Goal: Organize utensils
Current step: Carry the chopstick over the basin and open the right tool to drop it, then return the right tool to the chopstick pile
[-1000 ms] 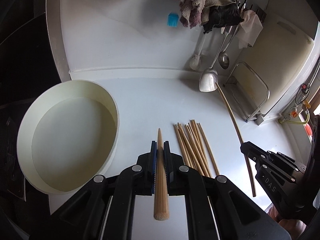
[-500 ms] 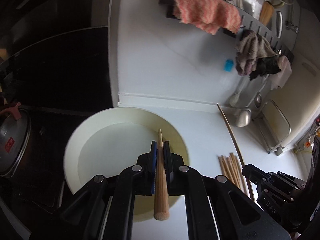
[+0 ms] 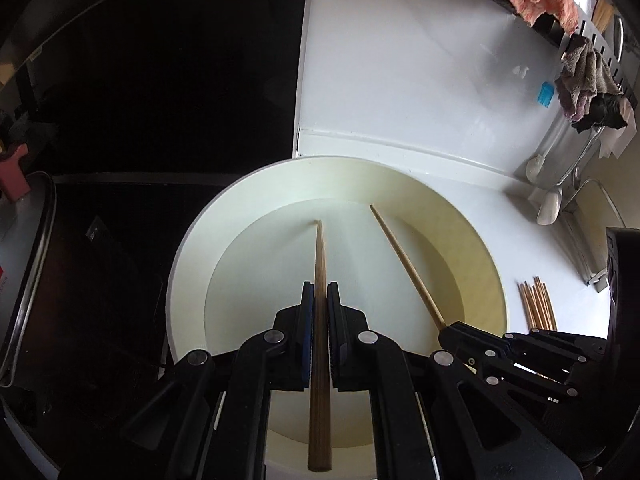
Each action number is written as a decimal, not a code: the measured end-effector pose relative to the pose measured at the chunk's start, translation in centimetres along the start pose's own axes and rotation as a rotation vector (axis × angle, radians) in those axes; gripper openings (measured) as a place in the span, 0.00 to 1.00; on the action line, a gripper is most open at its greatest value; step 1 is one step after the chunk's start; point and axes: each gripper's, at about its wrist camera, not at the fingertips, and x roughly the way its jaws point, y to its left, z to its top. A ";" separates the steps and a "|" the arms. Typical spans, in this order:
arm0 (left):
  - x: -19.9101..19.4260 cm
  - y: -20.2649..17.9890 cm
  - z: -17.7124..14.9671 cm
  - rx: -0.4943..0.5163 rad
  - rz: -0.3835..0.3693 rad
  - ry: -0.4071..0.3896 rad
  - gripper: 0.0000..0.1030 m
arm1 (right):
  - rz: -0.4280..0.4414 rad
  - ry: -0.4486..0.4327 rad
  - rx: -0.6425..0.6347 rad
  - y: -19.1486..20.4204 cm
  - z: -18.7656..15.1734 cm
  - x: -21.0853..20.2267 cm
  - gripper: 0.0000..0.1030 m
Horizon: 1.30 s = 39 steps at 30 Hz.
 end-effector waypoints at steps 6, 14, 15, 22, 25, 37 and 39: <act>2.6 0.8 -0.5 0.018 -0.022 0.110 0.07 | -0.015 0.046 0.030 0.4 1.1 2.0 0.06; 4.9 1.3 -0.9 0.025 -0.026 0.191 0.13 | -0.016 0.084 0.069 0.3 0.8 2.9 0.06; 4.9 1.4 -1.0 0.026 -0.023 0.196 0.16 | -0.016 0.081 0.072 0.3 0.9 3.1 0.06; 3.0 2.7 -0.8 0.006 0.002 0.149 0.64 | -0.037 -0.004 0.061 0.4 1.4 0.9 0.32; 1.9 3.1 -0.7 0.001 0.019 0.126 0.67 | -0.032 -0.041 0.066 0.2 0.7 -0.8 0.35; -4.1 1.1 -2.9 0.004 0.027 0.008 0.84 | -0.052 -0.187 0.094 -2.0 -6.2 -8.2 0.50; -4.9 -0.3 -3.2 0.022 0.013 -0.017 0.84 | -0.074 -0.218 0.107 -2.9 -7.8 -9.6 0.51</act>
